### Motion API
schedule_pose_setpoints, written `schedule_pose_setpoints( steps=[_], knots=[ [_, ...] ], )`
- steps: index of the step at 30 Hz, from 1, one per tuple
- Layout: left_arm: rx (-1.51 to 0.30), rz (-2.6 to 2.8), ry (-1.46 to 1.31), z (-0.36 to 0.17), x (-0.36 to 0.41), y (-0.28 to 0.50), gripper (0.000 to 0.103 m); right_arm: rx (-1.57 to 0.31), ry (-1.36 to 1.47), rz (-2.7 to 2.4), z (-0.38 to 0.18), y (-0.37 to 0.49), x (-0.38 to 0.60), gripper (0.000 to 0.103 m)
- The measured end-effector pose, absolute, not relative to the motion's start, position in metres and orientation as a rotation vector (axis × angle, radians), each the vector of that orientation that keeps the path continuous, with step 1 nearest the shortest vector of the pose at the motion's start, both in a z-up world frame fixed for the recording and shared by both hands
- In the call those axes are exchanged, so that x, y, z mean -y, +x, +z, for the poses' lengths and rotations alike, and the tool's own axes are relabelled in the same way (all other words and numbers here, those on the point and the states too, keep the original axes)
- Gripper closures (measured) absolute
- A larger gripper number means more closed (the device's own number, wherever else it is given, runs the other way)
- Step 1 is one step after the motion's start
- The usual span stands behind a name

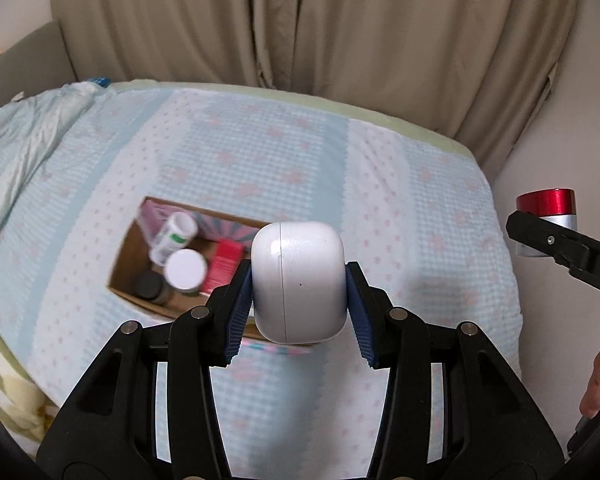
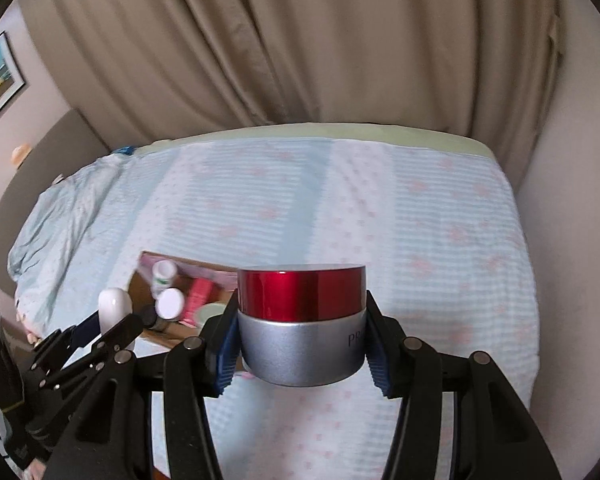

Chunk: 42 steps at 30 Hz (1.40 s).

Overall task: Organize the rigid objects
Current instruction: 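Carry earbud case with left tool while right tool carries silver jar into box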

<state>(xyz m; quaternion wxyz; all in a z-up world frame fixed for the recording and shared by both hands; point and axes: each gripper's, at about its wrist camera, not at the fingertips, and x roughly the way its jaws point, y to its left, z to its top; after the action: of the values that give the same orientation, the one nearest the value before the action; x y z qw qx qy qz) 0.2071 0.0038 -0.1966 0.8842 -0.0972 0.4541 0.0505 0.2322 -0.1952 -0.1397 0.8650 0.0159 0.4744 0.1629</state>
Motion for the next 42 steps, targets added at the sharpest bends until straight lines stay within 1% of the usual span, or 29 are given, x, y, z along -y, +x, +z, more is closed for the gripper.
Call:
schedule_pose_setpoints(
  steps=[5,11,16,23,34,40,41,42],
  knots=[
    [-0.991,0.065,-0.181,-0.210,-0.055,0.209,0.061,-1.012,0.042,0.364,-0.150,0.227,0.143,0.053],
    [-1.071,-0.014,-0.144,-0.234,-0.113,0.225,0.061,-1.068,0.094,0.329,-0.175,0.230,0.086,0.053],
    [-1.134,-0.084,-0.114,-0.264,-0.154,0.243,0.061,-1.130,0.116,0.277,-0.206,0.239,0.037,0.053],
    [-1.204,-0.118,-0.068,-0.321,-0.198,0.271,0.061,-1.203,0.150,0.200,-0.256,0.259,-0.006,0.053],
    [-1.305,-0.131,-0.047,-0.403,-0.217,0.302,0.061,-1.324,0.112,0.156,-0.344,0.305,-0.030,0.053],
    [-1.321,-0.148,0.014,-0.418,-0.210,0.310,0.061,-1.369,0.127,0.169,-0.377,0.321,-0.030,0.053],
    [-1.315,-0.146,0.022,-0.418,-0.209,0.310,0.059,-1.374,0.129,0.167,-0.380,0.323,-0.030,0.053],
    [-1.309,-0.153,0.019,-0.417,-0.208,0.310,0.039,-1.375,0.130,0.162,-0.382,0.325,-0.030,0.053]
  ],
)
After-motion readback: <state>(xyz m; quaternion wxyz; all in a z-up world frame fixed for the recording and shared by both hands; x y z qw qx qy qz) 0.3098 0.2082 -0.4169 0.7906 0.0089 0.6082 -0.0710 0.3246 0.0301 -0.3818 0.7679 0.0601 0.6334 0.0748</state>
